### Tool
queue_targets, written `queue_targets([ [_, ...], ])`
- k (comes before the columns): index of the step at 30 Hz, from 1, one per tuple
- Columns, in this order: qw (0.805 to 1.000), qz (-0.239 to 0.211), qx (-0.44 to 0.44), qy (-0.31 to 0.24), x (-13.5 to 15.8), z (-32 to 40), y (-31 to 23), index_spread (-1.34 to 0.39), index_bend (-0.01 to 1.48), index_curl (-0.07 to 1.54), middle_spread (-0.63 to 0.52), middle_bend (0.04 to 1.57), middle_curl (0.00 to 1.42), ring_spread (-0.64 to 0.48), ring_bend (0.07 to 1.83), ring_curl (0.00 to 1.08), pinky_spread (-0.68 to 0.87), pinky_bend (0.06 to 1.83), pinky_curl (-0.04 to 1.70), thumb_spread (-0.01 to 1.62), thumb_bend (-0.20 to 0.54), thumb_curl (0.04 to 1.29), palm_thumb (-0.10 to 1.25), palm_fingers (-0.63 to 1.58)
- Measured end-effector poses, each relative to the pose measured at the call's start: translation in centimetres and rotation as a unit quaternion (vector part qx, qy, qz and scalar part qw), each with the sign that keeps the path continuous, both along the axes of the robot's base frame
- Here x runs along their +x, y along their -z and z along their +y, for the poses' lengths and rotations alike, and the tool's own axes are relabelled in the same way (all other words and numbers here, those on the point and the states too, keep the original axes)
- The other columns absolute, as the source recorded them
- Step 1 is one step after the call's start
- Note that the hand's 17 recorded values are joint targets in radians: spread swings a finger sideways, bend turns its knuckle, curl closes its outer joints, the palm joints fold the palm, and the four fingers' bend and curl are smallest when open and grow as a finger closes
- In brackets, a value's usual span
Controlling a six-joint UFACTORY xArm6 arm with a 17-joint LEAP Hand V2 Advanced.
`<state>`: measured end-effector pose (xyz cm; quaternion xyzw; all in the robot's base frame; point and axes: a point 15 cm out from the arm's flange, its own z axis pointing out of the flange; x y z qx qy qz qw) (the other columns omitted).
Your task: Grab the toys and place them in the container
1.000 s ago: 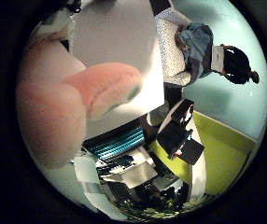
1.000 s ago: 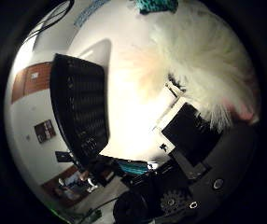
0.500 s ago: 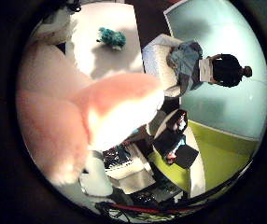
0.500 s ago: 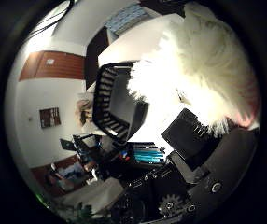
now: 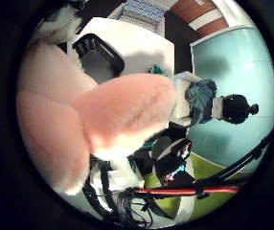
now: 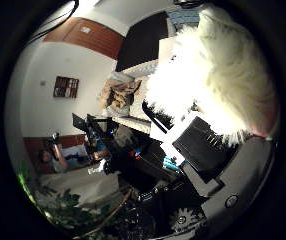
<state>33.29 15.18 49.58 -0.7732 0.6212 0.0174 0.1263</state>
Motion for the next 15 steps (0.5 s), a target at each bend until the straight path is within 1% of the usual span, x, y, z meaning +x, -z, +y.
queue_targets([
  [3,1.0,-0.006,0.002,-0.026,0.4,3.0,0.6,-0.32,1.12,1.11,-0.28,1.28,1.16,-0.29,1.44,0.96,-0.14,1.3,1.37,0.72,-0.019,0.81,1.06,0.8],
  [8,0.999,-0.015,0.006,-0.051,1.3,6.5,1.2,-0.32,1.11,1.11,-0.27,1.27,1.16,-0.29,1.43,0.96,-0.14,1.28,1.38,0.71,-0.017,0.82,1.06,0.81],
  [15,0.999,-0.007,0.008,-0.054,4.1,8.6,3.1,-0.32,1.09,1.11,-0.27,1.26,1.16,-0.29,1.42,0.96,-0.13,1.27,1.39,0.68,-0.019,0.83,1.06,0.83],
])
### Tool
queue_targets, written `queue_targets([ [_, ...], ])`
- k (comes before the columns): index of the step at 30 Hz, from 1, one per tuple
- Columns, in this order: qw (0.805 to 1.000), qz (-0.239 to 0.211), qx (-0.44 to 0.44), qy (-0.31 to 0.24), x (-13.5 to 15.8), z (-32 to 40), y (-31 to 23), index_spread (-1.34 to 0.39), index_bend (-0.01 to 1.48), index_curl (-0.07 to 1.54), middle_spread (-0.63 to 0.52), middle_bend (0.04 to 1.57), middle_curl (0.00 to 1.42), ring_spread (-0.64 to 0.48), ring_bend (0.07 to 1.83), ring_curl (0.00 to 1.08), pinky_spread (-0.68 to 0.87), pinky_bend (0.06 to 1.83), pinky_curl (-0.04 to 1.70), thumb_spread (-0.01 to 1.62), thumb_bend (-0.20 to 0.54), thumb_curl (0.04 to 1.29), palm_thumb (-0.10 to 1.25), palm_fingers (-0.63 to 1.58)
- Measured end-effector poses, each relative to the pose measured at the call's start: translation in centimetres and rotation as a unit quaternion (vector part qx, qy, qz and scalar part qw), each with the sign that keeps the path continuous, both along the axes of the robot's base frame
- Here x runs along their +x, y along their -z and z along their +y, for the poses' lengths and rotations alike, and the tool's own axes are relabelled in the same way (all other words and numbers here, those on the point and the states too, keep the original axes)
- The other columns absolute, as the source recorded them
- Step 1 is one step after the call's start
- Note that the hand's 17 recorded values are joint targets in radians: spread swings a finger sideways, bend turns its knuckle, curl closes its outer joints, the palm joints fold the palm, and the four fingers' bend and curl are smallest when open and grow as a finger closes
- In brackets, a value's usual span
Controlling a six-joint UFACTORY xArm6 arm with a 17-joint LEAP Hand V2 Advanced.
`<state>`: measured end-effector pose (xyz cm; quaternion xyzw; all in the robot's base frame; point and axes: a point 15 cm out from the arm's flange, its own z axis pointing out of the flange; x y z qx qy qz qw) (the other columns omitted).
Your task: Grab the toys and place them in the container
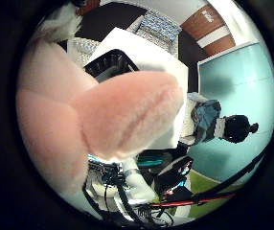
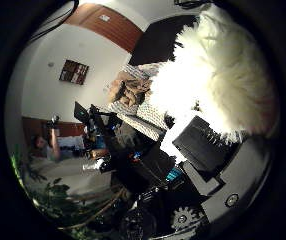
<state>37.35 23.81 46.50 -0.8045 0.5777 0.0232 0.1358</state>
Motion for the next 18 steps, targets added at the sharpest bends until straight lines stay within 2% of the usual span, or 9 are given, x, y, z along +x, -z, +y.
queue_targets([
  [3,1.0,0.002,-0.004,0.0,0.8,0.5,1.0,-0.32,1.1,1.12,-0.27,1.26,1.16,-0.29,1.42,0.96,-0.13,1.26,1.39,0.71,-0.029,0.83,1.01,0.84],
  [6,1.0,0.005,-0.004,0.002,1.5,0.9,1.7,-0.32,1.08,1.12,-0.27,1.25,1.16,-0.29,1.42,0.95,-0.14,1.26,1.37,0.83,-0.029,0.8,0.93,0.85],
  [8,1.0,0.001,0.001,0.003,2.0,1.1,1.9,-0.33,0.97,1.08,-0.26,1.18,1.11,-0.28,1.38,0.9,-0.17,1.18,1.26,0.97,-0.036,0.73,0.84,0.86],
  [10,1.0,0.005,-0.001,0.004,2.1,1.0,2.3,-0.35,0.76,1.01,-0.25,1.1,1.03,-0.28,1.31,0.8,-0.26,1.03,1.12,1.06,-0.035,0.64,0.76,0.79],
  [12,1.0,0.013,-0.006,0.003,2.0,0.8,2.9,-0.36,0.62,0.96,-0.23,1.01,0.96,-0.29,1.25,0.75,-0.34,0.96,1.04,1.11,-0.03,0.59,0.73,0.65],
  [13,1.0,0.013,-0.006,0.002,2.0,0.6,3.0,-0.38,0.54,0.92,-0.23,0.95,0.93,-0.29,1.18,0.72,-0.33,0.89,1.02,1.14,-0.03,0.56,0.7,0.46],
  [15,1.0,0.013,-0.008,0.002,2.1,0.4,3.0,-0.43,0.46,0.81,-0.2,0.79,0.83,-0.23,1.02,0.64,-0.2,0.77,0.97,1.17,-0.03,0.5,0.65,0.2],
  [17,1.0,0.013,-0.011,0.0,2.1,0.3,3.2,-0.45,0.43,0.75,-0.16,0.68,0.76,-0.16,0.94,0.59,-0.06,0.75,0.95,1.18,-0.028,0.47,0.62,0.13],
  [18,1.0,0.012,-0.012,-0.002,2.1,0.3,3.2,-0.45,0.39,0.69,-0.12,0.6,0.7,-0.09,0.88,0.55,0.07,0.73,0.92,1.18,-0.024,0.45,0.61,0.11],
])
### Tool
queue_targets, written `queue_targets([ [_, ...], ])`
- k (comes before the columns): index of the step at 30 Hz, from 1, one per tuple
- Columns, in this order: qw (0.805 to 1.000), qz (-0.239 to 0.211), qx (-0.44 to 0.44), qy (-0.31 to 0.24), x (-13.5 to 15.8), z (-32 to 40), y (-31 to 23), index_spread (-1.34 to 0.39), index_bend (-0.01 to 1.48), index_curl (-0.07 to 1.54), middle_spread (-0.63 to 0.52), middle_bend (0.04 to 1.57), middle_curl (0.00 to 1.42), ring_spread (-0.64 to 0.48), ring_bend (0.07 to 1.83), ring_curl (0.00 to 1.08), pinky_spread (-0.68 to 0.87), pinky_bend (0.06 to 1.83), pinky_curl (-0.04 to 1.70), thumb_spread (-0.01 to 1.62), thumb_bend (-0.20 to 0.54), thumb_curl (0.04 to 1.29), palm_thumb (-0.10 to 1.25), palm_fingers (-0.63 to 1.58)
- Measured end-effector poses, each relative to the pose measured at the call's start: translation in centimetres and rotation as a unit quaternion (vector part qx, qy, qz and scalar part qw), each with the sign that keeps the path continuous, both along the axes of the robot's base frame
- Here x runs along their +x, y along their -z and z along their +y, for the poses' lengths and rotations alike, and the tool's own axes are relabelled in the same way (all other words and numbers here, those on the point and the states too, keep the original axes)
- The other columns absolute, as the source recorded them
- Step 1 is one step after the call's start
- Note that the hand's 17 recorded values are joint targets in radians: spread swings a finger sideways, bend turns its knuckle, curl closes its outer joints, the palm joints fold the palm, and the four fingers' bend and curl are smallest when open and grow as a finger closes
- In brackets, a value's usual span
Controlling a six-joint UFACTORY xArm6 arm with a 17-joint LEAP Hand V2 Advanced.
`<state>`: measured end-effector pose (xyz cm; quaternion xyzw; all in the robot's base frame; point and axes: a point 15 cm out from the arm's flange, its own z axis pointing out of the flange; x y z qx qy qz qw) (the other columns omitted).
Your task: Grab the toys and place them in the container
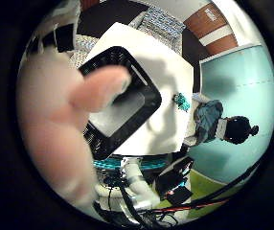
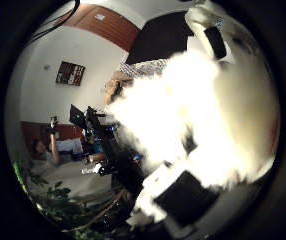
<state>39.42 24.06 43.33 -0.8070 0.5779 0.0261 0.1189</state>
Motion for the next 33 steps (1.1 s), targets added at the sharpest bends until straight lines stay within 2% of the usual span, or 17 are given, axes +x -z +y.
queue_targets([
  [2,1.0,-0.001,-0.001,-0.004,0.0,-0.1,0.0,-0.45,0.35,0.62,-0.06,0.47,0.61,0.03,0.76,0.48,0.25,0.72,0.87,1.18,-0.023,0.42,0.59,0.05],
  [4,1.0,-0.002,-0.002,-0.006,-0.2,-0.2,-0.2,-0.44,0.31,0.56,-0.02,0.4,0.54,0.11,0.68,0.42,0.37,0.69,0.81,1.18,-0.023,0.4,0.58,0.05],
  [9,1.0,0.014,-0.012,-0.015,-1.2,-0.7,0.0,-0.43,0.22,0.45,0.02,0.29,0.44,0.18,0.53,0.33,0.54,0.59,0.67,1.17,-0.02,0.36,0.56,0.11],
  [12,0.999,0.024,-0.018,-0.018,-2.0,-1.6,-0.2,-0.42,0.19,0.42,0.03,0.24,0.4,0.19,0.48,0.3,0.57,0.55,0.61,1.16,-0.021,0.35,0.55,0.14],
  [16,1.0,0.014,-0.019,-0.003,-1.7,-3.7,-1.2,-0.41,0.17,0.38,0.03,0.21,0.37,0.2,0.44,0.27,0.57,0.51,0.55,1.17,-0.02,0.34,0.55,0.19],
  [23,0.997,-0.004,-0.061,0.053,1.1,-11.2,-1.3,-0.39,0.17,0.34,0.02,0.2,0.35,0.2,0.41,0.24,0.57,0.47,0.47,1.16,-0.019,0.34,0.55,0.24],
  [33,0.984,0.019,-0.08,0.156,4.6,-25.4,0.8,-0.38,0.17,0.31,0.01,0.2,0.34,0.18,0.39,0.22,0.53,0.41,0.39,1.16,-0.019,0.34,0.57,0.26],
])
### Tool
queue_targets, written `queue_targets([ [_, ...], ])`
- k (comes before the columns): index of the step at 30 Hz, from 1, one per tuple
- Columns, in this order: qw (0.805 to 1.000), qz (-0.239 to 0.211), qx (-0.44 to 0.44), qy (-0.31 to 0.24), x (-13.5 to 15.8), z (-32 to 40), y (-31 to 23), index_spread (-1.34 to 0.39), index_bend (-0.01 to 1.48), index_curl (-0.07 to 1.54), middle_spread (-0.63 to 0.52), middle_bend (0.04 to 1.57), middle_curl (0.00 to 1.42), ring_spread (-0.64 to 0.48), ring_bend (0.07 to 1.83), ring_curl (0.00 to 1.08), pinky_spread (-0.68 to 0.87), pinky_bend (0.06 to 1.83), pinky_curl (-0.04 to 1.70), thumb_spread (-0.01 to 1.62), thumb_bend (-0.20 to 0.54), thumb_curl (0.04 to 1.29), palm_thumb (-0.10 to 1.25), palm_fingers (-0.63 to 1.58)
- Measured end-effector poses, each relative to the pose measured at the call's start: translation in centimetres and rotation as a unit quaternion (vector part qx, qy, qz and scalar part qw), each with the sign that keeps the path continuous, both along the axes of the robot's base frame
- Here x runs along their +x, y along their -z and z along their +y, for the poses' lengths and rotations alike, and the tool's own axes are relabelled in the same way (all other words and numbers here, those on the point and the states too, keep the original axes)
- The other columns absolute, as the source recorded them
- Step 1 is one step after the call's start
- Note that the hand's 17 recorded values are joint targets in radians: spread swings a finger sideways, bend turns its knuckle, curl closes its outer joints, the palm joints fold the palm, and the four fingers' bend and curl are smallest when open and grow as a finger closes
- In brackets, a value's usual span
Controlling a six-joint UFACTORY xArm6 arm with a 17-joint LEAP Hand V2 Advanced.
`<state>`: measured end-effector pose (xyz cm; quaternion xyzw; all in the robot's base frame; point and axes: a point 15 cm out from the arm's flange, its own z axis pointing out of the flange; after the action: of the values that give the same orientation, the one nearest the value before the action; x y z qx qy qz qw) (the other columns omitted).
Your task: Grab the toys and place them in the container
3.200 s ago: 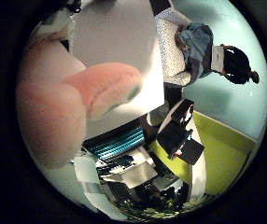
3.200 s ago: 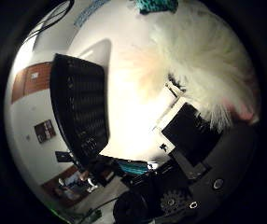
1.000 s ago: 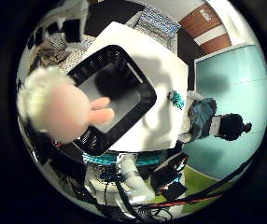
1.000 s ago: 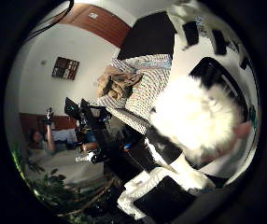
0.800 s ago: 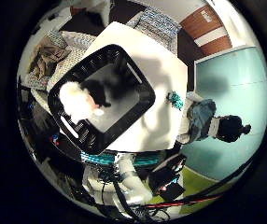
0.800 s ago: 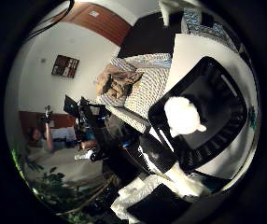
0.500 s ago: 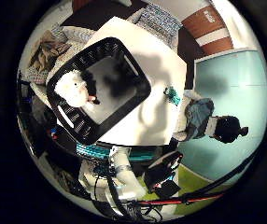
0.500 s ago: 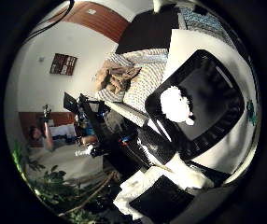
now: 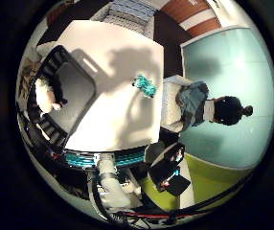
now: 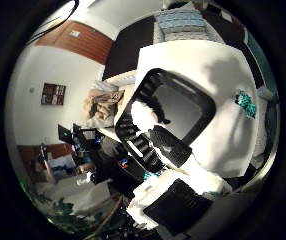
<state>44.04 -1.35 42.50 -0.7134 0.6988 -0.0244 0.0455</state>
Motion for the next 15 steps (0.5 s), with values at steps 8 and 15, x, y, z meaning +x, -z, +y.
queue_targets([
  [8,0.997,0.021,-0.038,0.06,2.3,-9.7,4.4,-0.35,0.16,0.29,0.01,0.2,0.34,0.18,0.37,0.22,0.52,0.42,0.35,1.16,-0.02,0.34,0.57,0.26],
  [15,0.992,0.053,-0.056,0.101,4.2,-16.0,8.3,-0.32,0.16,0.29,0.01,0.19,0.33,0.18,0.36,0.22,0.49,0.42,0.33,1.15,-0.021,0.34,0.57,0.22],
])
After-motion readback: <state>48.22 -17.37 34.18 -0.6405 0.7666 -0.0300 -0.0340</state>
